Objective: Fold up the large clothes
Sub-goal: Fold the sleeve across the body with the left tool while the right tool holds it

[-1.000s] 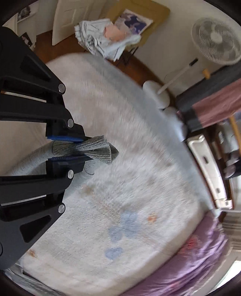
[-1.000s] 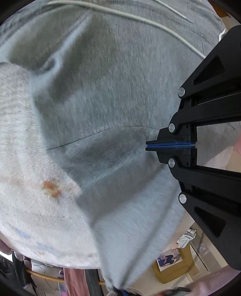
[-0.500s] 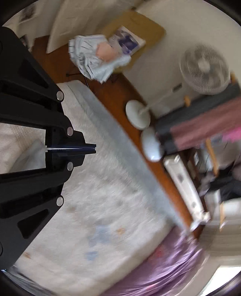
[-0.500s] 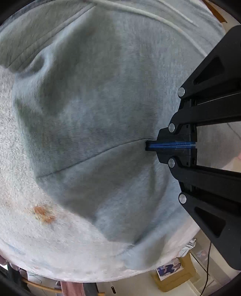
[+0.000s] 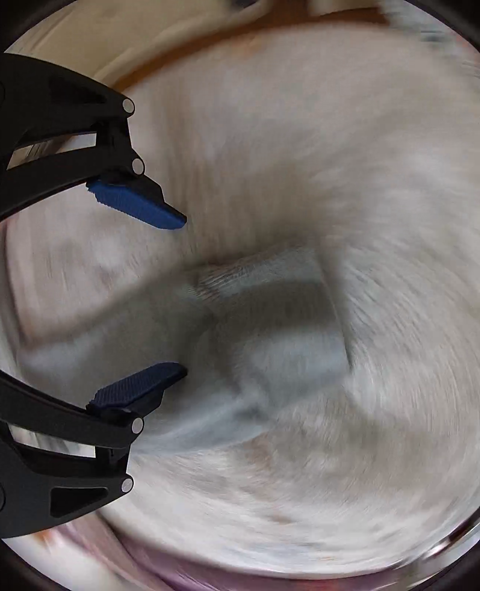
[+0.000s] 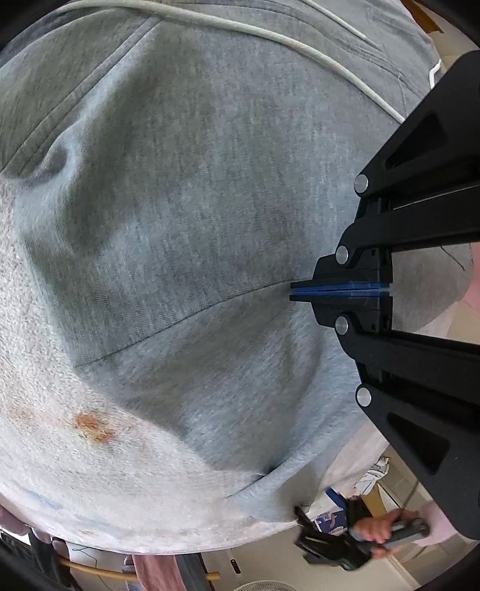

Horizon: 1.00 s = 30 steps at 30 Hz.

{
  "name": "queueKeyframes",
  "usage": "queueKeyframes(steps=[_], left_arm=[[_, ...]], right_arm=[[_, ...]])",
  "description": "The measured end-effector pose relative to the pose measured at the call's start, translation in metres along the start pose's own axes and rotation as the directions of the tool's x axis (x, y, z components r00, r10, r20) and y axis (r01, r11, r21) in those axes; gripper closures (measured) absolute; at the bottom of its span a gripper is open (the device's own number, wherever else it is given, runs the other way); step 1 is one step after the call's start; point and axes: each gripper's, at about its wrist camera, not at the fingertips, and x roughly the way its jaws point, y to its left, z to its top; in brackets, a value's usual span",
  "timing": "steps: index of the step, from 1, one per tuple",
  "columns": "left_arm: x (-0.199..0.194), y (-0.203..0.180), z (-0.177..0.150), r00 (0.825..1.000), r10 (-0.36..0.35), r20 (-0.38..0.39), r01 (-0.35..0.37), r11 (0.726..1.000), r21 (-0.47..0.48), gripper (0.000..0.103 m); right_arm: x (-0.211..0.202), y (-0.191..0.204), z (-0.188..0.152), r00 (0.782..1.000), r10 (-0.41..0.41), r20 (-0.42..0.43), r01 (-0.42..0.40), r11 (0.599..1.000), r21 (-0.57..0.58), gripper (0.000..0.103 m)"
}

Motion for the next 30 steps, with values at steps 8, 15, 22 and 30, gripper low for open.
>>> queueKeyframes(steps=[8,15,22,30], left_arm=[[-0.029,-0.031,-0.003,0.974,0.029,0.223,-0.050,0.995,0.091,0.087],[-0.123,-0.071,-0.030,0.879,0.050,0.475,-0.114,0.987,0.109,0.089],[-0.180,-0.098,-0.085,0.816,0.059,0.575,-0.224,0.949,0.220,0.089],[-0.203,-0.170,-0.199,0.747,-0.036,0.664,-0.364,0.814,0.454,0.089]], right_arm=[[-0.021,-0.007,-0.004,0.999,0.008,0.047,-0.008,1.000,0.006,0.102],[-0.030,0.006,0.006,0.998,0.019,0.052,-0.016,0.997,-0.071,0.102],[0.019,0.017,0.025,0.997,-0.071,0.003,0.071,0.993,-0.094,0.103],[0.020,0.009,0.046,0.999,-0.034,-0.005,0.033,0.992,-0.121,0.103]])
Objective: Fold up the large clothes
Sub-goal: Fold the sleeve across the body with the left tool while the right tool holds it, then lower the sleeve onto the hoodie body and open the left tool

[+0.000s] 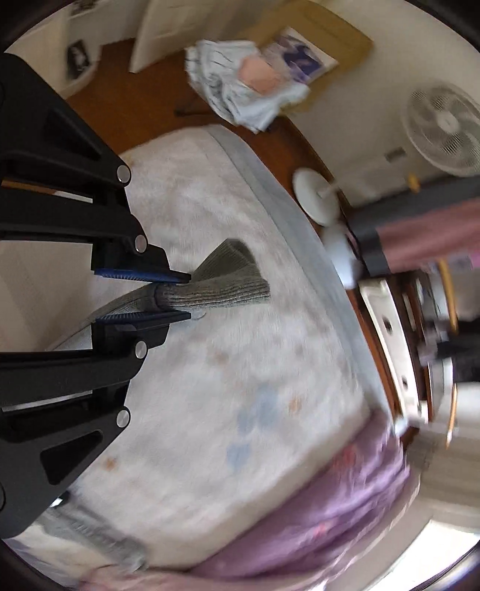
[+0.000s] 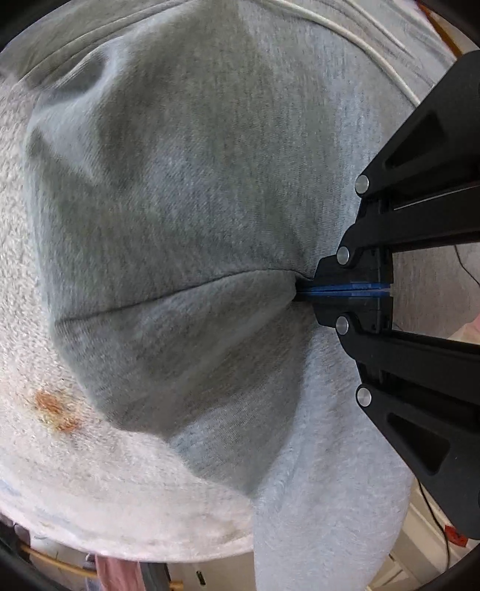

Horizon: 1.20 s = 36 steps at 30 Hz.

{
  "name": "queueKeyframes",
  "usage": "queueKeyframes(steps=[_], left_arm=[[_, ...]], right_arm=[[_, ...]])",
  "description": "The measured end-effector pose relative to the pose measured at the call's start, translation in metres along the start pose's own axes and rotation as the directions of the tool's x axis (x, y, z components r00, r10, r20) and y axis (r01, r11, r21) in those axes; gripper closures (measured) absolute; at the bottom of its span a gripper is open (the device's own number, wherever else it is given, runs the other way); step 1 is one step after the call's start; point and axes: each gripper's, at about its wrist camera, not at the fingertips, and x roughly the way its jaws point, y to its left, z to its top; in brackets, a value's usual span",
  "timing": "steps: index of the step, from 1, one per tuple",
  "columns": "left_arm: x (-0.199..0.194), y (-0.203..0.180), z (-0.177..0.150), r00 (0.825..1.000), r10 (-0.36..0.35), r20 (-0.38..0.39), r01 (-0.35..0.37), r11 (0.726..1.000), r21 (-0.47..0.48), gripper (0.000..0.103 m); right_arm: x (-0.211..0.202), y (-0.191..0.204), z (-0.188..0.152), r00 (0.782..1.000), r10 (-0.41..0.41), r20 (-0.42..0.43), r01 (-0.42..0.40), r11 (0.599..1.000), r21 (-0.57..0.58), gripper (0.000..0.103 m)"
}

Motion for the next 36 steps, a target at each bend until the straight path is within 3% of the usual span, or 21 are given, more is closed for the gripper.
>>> queueKeyframes(steps=[2,6,10,13,16,20,24,28,32,34,36], left_arm=[[-0.024,-0.035,-0.005,0.999,-0.022,0.044,0.017,0.995,0.101,0.089],[-0.080,-0.099,-0.023,0.981,-0.175,0.087,0.154,0.965,0.212,0.088],[-0.136,-0.179,-0.061,0.941,-0.317,0.123,0.250,0.891,0.379,0.088],[-0.153,-0.228,-0.095,0.925,-0.368,0.094,0.288,0.841,0.457,0.088],[-0.159,-0.269,-0.132,0.918,-0.389,0.070,0.297,0.796,0.528,0.088],[-0.159,-0.319,-0.183,0.916,-0.400,0.037,0.293,0.728,0.619,0.088],[-0.151,-0.363,-0.233,0.910,-0.414,-0.017,0.312,0.658,0.685,0.088],[-0.133,-0.400,-0.293,0.907,-0.408,-0.101,0.344,0.582,0.737,0.088],[-0.104,-0.424,-0.348,0.916,-0.365,-0.168,0.354,0.534,0.768,0.088],[-0.083,-0.435,-0.376,0.922,-0.339,-0.188,0.348,0.509,0.788,0.088],[-0.057,-0.445,-0.410,0.928,-0.296,-0.227,0.348,0.470,0.811,0.088]], right_arm=[[0.001,-0.005,-0.003,1.000,0.021,0.010,-0.021,1.000,-0.007,0.103],[0.001,-0.015,0.000,0.999,0.039,0.012,-0.039,0.999,-0.003,0.103],[0.002,-0.026,-0.002,0.997,0.059,0.047,-0.060,0.998,0.006,0.103],[0.004,-0.029,-0.004,0.997,0.053,0.060,-0.052,0.999,-0.007,0.103],[0.009,-0.030,-0.006,0.991,0.112,0.075,-0.113,0.993,0.019,0.103],[-0.008,-0.069,-0.010,0.953,0.286,0.099,-0.297,0.947,0.124,0.103],[-0.065,-0.144,-0.039,0.890,0.351,0.292,-0.411,0.893,0.182,0.103],[-0.098,-0.249,-0.093,0.852,0.292,0.435,-0.458,0.818,0.348,0.103],[-0.115,-0.340,-0.145,0.862,0.140,0.488,-0.408,0.763,0.502,0.102],[-0.125,-0.373,-0.163,0.859,0.097,0.503,-0.403,0.735,0.546,0.102],[-0.130,-0.360,-0.186,0.862,0.056,0.504,-0.380,0.728,0.570,0.102]])
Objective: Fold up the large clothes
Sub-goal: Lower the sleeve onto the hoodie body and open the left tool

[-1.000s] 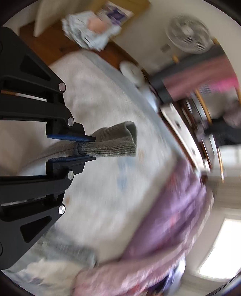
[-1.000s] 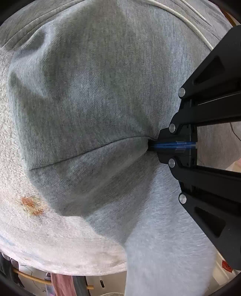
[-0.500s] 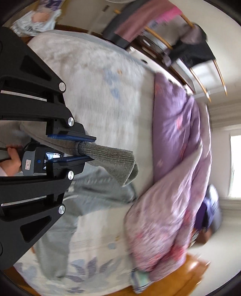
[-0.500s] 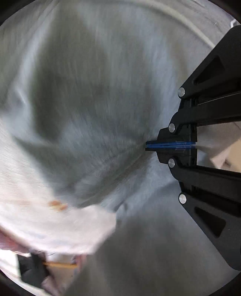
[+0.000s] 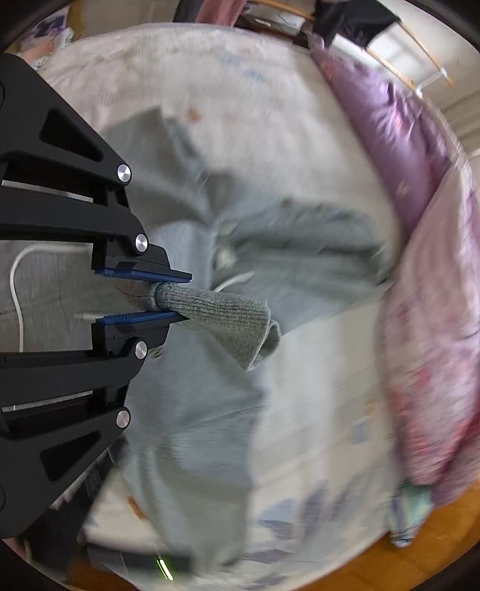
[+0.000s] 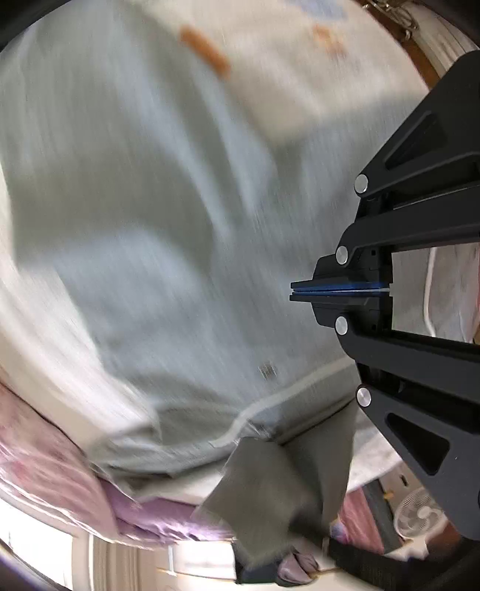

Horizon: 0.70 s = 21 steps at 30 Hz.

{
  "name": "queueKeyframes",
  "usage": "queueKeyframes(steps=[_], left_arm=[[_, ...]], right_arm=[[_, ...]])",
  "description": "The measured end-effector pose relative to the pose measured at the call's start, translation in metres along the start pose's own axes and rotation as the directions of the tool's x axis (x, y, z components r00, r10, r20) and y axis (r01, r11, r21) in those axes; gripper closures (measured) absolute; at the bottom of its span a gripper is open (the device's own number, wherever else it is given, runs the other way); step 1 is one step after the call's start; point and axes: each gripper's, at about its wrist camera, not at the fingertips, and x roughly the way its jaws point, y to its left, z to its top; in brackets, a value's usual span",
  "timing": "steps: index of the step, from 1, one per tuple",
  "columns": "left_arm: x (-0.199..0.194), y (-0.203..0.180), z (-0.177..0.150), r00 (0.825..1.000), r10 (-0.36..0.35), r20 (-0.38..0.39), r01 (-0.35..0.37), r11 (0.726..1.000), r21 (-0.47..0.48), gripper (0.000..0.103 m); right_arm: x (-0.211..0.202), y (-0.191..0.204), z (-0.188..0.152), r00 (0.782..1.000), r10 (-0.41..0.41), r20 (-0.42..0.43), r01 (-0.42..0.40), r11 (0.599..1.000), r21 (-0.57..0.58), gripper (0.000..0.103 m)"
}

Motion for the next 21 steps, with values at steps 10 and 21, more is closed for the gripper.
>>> queueKeyframes(steps=[10,21], left_arm=[[0.093,-0.053,-0.065,0.962,-0.145,-0.230,0.167,0.983,0.080,0.066],[0.081,0.130,-0.126,0.797,-0.587,-0.142,0.404,0.693,-0.597,0.023]], right_arm=[[-0.036,-0.034,-0.004,0.998,-0.067,0.007,0.067,0.997,0.033,0.098],[0.002,0.039,-0.007,0.994,-0.060,-0.092,0.041,0.981,-0.190,0.036]])
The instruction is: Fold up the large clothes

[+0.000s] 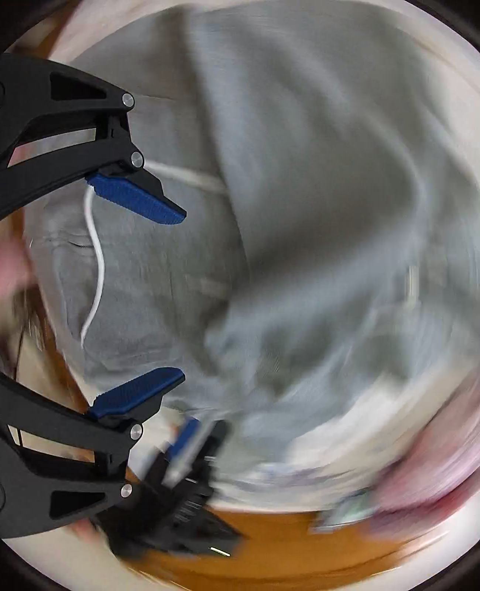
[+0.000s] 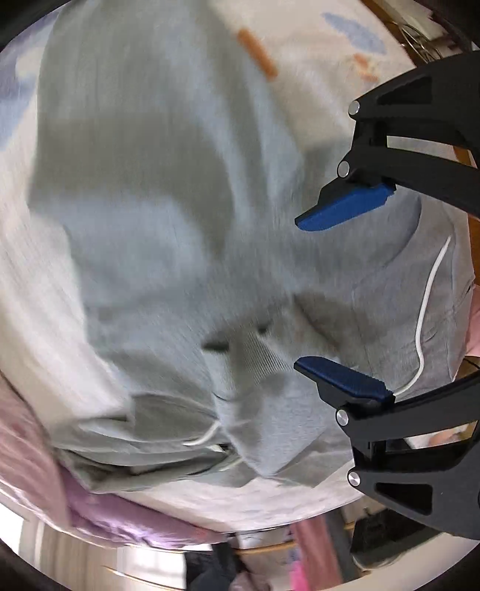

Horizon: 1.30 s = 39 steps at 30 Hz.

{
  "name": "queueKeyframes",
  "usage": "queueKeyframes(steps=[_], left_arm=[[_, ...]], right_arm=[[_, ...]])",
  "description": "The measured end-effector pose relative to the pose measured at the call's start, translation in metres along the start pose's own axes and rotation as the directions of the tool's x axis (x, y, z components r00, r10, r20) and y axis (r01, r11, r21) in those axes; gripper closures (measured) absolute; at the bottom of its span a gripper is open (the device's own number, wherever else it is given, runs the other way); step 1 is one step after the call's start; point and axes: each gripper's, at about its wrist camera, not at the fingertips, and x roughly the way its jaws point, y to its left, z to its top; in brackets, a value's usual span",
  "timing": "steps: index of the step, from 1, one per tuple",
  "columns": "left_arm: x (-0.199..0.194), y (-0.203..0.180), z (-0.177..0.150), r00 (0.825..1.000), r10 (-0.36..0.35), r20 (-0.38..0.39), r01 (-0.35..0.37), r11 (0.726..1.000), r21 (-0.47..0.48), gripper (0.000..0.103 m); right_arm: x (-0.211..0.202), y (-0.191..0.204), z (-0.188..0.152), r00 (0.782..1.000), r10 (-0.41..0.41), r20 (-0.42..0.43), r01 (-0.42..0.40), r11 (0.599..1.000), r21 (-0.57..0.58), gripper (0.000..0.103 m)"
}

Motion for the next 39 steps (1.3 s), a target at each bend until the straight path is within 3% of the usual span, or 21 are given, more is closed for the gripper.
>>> queueKeyframes(steps=[2,4,6,9,10,11,12,13,14,16,18,21,24,27,30,31,32,33,34,36,39], left_arm=[[-0.001,0.058,0.004,0.998,-0.057,0.024,0.061,0.974,-0.219,0.024],[-0.005,0.100,0.008,0.994,-0.084,0.064,0.102,0.920,-0.379,0.025],[-0.011,0.129,0.008,0.988,-0.102,0.119,0.147,0.871,-0.468,0.025],[-0.018,0.166,0.002,0.964,-0.149,0.221,0.256,0.748,-0.613,0.028],[-0.017,0.178,0.000,0.964,-0.134,0.228,0.255,0.701,-0.666,0.040],[-0.016,0.184,-0.001,0.969,-0.120,0.215,0.239,0.674,-0.699,0.061],[-0.015,0.191,-0.004,0.975,-0.101,0.196,0.215,0.636,-0.741,0.071],[-0.018,0.198,-0.009,0.979,-0.092,0.184,0.201,0.603,-0.772,0.087],[-0.023,0.200,-0.010,0.981,-0.082,0.176,0.189,0.613,-0.767,0.099],[-0.041,0.197,-0.008,0.987,-0.018,0.158,0.128,0.677,-0.725,0.099],[-0.073,0.190,-0.001,0.984,0.133,0.120,-0.024,0.761,-0.649,0.099],[-0.104,0.191,0.005,0.972,0.209,0.108,-0.111,0.813,-0.572,0.099],[-0.098,0.201,0.008,0.965,0.259,0.035,-0.203,0.827,-0.524,0.099],[-0.071,0.210,0.010,0.969,0.235,-0.075,-0.242,0.844,-0.480,0.093],[-0.077,0.193,0.015,0.966,0.240,-0.094,-0.258,0.893,-0.369,0.069],[-0.085,0.189,0.014,0.972,0.221,-0.083,-0.236,0.909,-0.343,0.053],[-0.093,0.184,0.014,0.977,0.199,-0.074,-0.212,0.920,-0.330,0.051],[-0.107,0.181,0.013,0.985,0.164,-0.061,-0.175,0.933,-0.313,0.051],[-0.118,0.183,0.013,0.987,0.148,-0.055,-0.158,0.939,-0.306,0.050],[-0.133,0.178,0.016,0.990,0.138,-0.026,-0.139,0.945,-0.295,0.049],[-0.158,0.186,0.044,0.982,0.179,0.055,-0.154,0.940,-0.304,0.049]], right_arm=[[0.020,0.012,0.003,0.999,-0.002,-0.034,0.001,1.000,-0.029,0.036],[0.035,0.018,0.005,0.998,-0.017,-0.056,0.015,0.999,-0.045,0.036],[0.050,0.027,0.009,0.997,-0.053,-0.065,0.048,0.996,-0.068,0.036],[0.058,0.040,0.010,0.996,-0.087,-0.033,0.083,0.991,-0.101,0.036],[0.060,0.042,0.011,0.994,-0.104,-0.027,0.100,0.989,-0.109,0.040],[0.062,0.046,0.010,0.991,-0.133,-0.011,0.131,0.985,-0.113,0.050],[0.062,0.048,0.010,0.989,-0.146,0.009,0.146,0.983,-0.111,0.057],[0.058,0.050,0.009,0.991,-0.126,0.044,0.130,0.985,-0.110,0.081],[0.054,0.053,0.008,0.991,-0.114,0.066,0.121,0.987,-0.109,0.095],[0.045,0.057,0.007,0.986,-0.139,0.090,0.148,0.984,-0.103,0.095],[0.033,0.062,0.005,0.978,-0.167,0.122,0.180,0.979,-0.100,0.095],[0.016,0.059,0.001,0.979,-0.167,0.113,0.177,0.980,-0.088,0.096],[0.027,0.041,-0.001,0.967,-0.237,0.090,0.244,0.967,-0.077,0.099],[0.057,0.014,0.003,0.954,-0.300,-0.023,0.300,0.954,-0.015,0.098],[0.040,0.019,0.008,0.973,-0.230,0.015,0.230,0.972,-0.040,0.092],[0.030,0.023,0.009,0.975,-0.217,0.044,0.219,0.973,-0.067,0.076],[0.024,0.027,0.010,0.977,-0.206,0.057,0.210,0.974,-0.079,0.038],[0.020,0.029,0.011,0.980,-0.190,0.068,0.195,0.977,-0.083,0.023],[0.019,0.032,0.012,0.983,-0.163,0.081,0.170,0.981,-0.089,0.020],[0.025,0.043,0.020,0.984,-0.151,0.094,0.162,0.979,-0.121,0.022],[0.053,0.059,0.029,0.976,-0.211,0.061,0.219,0.958,-0.184,0.041]])
